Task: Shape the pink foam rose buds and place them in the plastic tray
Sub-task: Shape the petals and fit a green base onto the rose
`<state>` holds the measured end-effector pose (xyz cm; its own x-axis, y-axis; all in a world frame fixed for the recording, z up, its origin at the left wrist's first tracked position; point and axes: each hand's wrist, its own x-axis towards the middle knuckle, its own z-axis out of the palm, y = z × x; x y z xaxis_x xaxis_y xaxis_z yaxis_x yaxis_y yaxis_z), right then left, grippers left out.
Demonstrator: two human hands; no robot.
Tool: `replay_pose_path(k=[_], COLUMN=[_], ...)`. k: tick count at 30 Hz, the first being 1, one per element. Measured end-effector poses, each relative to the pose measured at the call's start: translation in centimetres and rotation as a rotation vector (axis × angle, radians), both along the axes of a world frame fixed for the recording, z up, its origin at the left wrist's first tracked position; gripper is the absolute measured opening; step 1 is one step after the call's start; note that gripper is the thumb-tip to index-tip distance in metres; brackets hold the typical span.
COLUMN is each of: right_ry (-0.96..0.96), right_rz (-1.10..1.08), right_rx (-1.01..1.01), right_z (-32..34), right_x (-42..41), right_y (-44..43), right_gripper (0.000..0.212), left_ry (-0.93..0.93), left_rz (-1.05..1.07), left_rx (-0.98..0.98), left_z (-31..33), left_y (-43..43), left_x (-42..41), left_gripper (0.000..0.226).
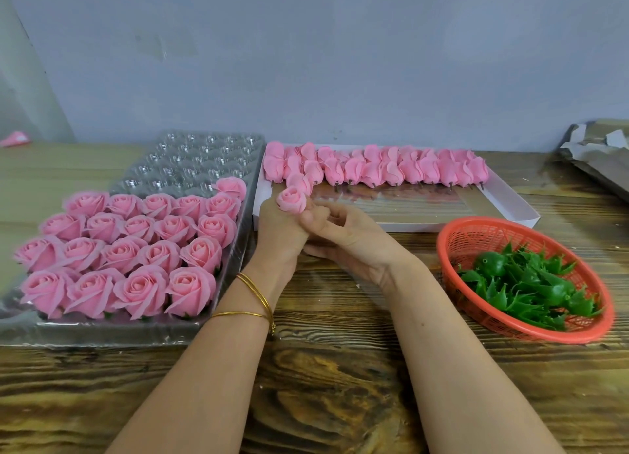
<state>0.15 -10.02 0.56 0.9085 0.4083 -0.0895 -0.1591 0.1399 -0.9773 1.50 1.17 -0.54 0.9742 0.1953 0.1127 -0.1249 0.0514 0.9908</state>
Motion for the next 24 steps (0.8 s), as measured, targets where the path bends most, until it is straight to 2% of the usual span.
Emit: replay_pose_path(k=[5, 7, 10, 13, 18, 24], right_ry=[0.017, 0.023, 0.073, 0.164, 0.259, 0.254], right_rz=[0.044, 0.046, 0.025, -0.008, -0.039, 0.046], right_rx=[0.048, 0.071, 0.157, 0.271, 0.257, 0.315], right_z=[0.03, -0.02, 0.15, 0.34, 0.37, 0.34], right_x=[0.19, 0.27, 0.4, 0.65, 0.85, 0.67], right_y=[-0.39, -0.44, -0.51, -0.6, -0.64, -0.8], right_gripper=[0.05, 0.036, 0.017, 0.017, 0.025, 0.041], left_ry=[-0.084, -0.111, -0.136, -0.138, -0.16, -0.135], left_rz=[-0.013, -0.02, -0.039, -0.049, -0.1, -0.13], left_rx=[-0.077, -0.048, -0.073, -0.121, -0.156, -0.191], left_z=[0.39, 0.46, 0.66, 0.75, 0.63, 0.78], left_y=[0.16, 0.27, 0.28, 0.19, 0.03, -0.15], left_x=[-0.33, -0.46, -0.84, -0.94, -0.82, -0.88], left_gripper=[0.025, 0.03, 0.013, 0.015, 0.043, 0.023])
